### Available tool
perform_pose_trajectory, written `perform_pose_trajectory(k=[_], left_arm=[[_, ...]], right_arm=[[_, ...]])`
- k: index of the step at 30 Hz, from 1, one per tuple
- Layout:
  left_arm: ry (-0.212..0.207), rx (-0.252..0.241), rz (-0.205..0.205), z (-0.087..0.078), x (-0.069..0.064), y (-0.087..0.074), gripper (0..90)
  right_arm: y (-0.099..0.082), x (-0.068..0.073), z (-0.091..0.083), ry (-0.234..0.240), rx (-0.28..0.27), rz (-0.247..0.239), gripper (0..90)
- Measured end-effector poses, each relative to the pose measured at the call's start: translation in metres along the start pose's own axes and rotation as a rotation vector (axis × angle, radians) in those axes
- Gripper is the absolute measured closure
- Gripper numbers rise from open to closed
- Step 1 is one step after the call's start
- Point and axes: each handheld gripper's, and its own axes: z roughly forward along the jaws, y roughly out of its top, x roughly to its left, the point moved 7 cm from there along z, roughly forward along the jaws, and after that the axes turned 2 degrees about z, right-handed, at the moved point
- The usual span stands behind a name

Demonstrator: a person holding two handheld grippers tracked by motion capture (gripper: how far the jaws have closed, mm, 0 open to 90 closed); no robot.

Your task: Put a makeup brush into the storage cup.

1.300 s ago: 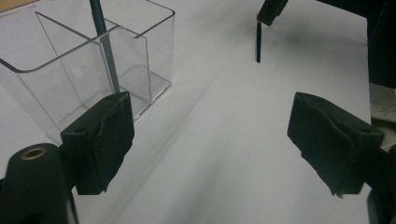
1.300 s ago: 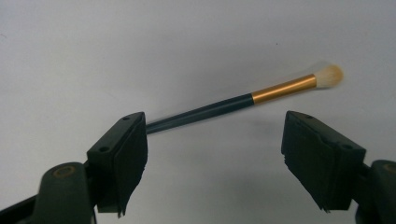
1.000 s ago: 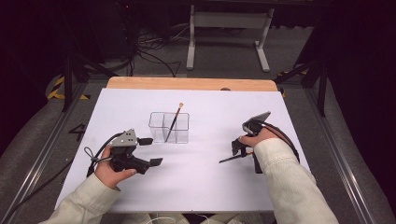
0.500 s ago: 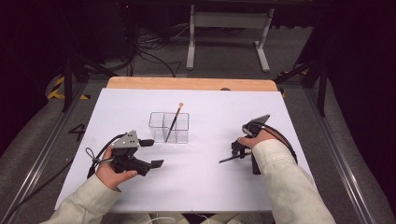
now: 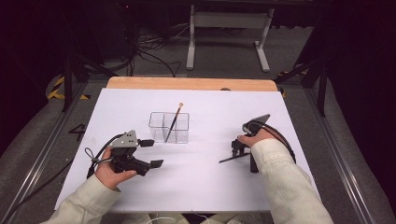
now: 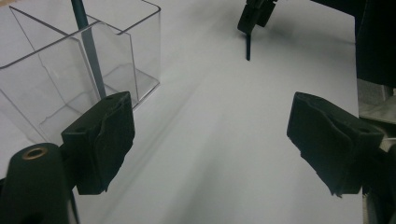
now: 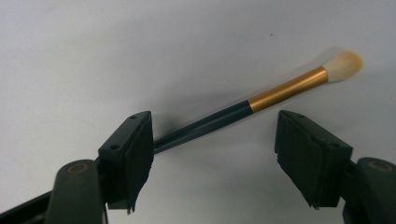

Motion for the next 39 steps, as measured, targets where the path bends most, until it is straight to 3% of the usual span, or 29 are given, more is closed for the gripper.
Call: perform_pose_trajectory(k=[7,16,22,32,36,39], left_arm=[[0.001,0.008,0.002,0.0009,0.0002,-0.0012,15.8],[-0.007,-0.001,0.0,0.0012,-0.0019,-0.001,15.5],[-0.007,0.005,-0.001,0.0015,-0.002,-0.0021,15.4],[-0.004,0.004,-0.006,0.0019,-0.0017,-0.0025,14.9],[-0.012,0.005,-0.008,0.0025,-0.0023,-0.0027,14.9],[-0.013,0.004,-0.009,0.0029,-0.0023,-0.0027,14.8]], right_arm=[[0.0028,0.0011,0.0003,-0.013,0.015,0.031,29.2],[0.005,0.0051,0.0028,-0.085,0.005,0.057,30.1],[0.0031,0.0073,0.0042,-0.133,-0.007,0.017,32.0],[0.0008,0.0063,0.0033,-0.135,-0.009,-0.063,36.5],[0.0005,0.0043,0.0012,-0.137,0.016,-0.115,45.3],[-0.0007,0.0041,-0.0004,-0.142,0.033,-0.163,60.9]])
